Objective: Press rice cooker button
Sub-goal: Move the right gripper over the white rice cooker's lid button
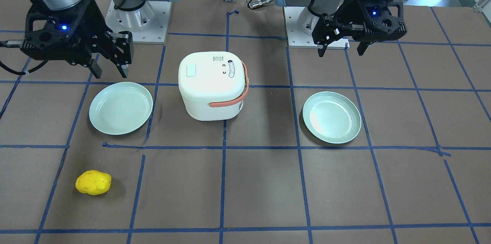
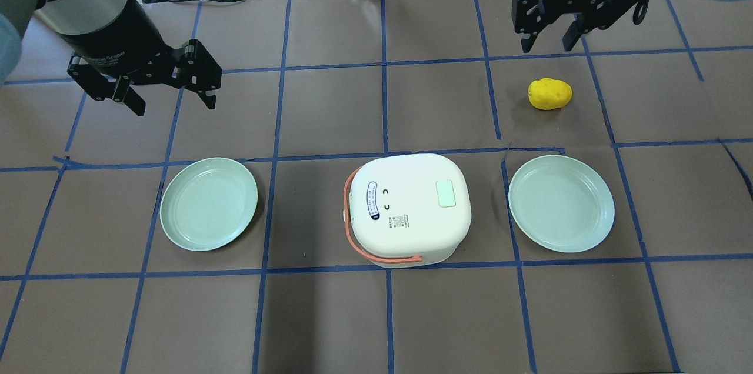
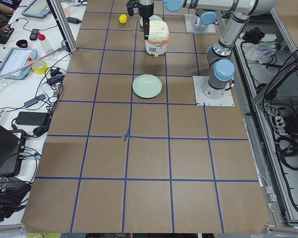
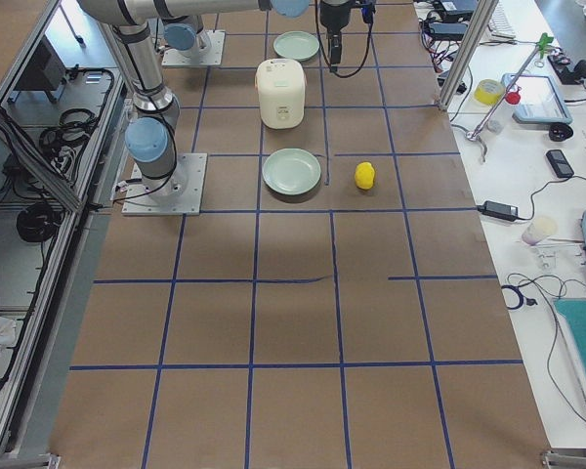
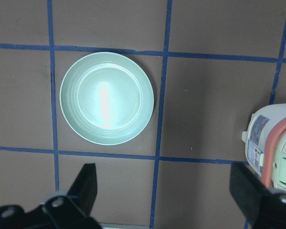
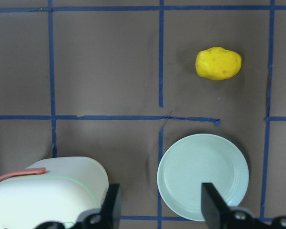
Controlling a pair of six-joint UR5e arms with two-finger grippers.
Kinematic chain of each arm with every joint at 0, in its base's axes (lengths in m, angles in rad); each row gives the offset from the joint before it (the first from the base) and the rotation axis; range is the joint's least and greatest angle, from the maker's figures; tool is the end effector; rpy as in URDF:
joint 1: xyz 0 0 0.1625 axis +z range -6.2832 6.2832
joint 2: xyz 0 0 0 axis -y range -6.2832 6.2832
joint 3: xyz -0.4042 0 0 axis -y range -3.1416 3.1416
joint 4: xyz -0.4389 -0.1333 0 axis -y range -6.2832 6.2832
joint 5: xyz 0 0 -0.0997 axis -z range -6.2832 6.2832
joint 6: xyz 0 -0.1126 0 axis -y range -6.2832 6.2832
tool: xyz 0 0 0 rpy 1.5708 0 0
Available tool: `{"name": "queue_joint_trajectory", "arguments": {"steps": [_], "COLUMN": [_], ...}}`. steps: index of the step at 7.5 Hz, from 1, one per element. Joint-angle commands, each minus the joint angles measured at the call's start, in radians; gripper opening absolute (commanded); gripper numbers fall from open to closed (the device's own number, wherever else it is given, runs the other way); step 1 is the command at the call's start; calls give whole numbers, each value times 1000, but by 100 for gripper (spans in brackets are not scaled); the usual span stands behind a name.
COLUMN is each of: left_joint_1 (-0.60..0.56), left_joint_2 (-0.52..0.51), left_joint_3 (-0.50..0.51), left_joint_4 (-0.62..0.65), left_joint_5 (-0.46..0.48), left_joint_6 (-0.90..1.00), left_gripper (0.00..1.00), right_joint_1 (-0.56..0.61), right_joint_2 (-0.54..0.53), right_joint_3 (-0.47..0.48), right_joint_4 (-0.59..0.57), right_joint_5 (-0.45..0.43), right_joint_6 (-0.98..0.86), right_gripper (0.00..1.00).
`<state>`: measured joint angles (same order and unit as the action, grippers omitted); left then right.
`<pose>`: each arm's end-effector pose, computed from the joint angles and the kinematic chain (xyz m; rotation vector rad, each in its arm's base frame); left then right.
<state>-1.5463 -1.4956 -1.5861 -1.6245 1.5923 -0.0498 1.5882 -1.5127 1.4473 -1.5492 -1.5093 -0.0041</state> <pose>-0.1184 -0.5112 0.4799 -0.1160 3.1180 -0.0101 0.1500 -0.5634 0.4868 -0.0352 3.0789 -0.0668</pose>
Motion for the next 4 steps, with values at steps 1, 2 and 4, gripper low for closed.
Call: {"name": "queue_joint_trajectory", "arguments": {"steps": [1, 2, 4], "left_joint_1": [0, 0, 0], "left_joint_2": [0, 0, 0], "left_joint_3": [0, 0, 0], "left_joint_4": [0, 0, 0], "left_joint_5": [0, 0, 0], "left_joint_6": [1, 1, 1], "left_gripper": [100, 100, 100], "right_joint_1": [77, 117, 226], "right_joint_2": [-20, -18, -1], "right_joint_3": [85, 116, 163], "right_joint_4": [-5, -14, -22], "right_joint_5": [53, 52, 2], "right_joint_6": [95, 221, 251], "right_gripper": [0, 0, 0]}}
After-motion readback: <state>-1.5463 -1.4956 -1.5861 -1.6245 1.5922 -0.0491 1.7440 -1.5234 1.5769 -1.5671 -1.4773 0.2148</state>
